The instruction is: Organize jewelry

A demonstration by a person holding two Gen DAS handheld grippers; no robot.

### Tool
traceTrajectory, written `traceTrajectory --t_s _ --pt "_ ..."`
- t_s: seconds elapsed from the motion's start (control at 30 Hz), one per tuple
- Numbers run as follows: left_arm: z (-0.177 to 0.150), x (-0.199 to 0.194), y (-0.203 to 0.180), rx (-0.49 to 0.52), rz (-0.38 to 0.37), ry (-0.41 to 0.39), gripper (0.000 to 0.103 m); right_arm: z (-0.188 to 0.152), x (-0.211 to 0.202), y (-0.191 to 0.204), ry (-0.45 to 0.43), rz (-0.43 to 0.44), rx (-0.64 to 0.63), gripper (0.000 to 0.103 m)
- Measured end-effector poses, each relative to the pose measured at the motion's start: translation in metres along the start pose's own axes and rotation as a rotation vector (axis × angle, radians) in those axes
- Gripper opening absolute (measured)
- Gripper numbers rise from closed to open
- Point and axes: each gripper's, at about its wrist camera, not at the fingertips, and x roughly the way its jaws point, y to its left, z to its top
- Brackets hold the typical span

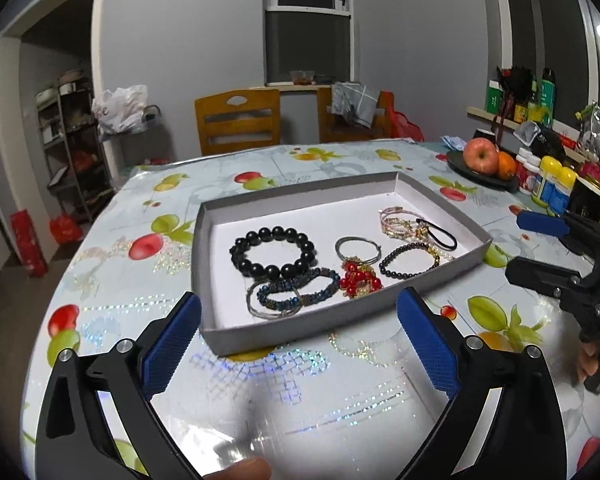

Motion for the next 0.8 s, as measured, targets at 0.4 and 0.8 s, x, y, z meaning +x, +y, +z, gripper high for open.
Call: traceTrajectory --t_s 0.4,0.8 --pt "-0.006 -0.02 0.0 -0.019 0.013 -0.108 0.098 -0.006 -0.017 0.001 -0.073 -0.037 0.002 0.097" --pt "-0.004 -0.022 -0.003 -0.01 0.018 -0.128 0.098 -0.007 -0.02 -0.001 -0.085 -0.044 0.01 0.097"
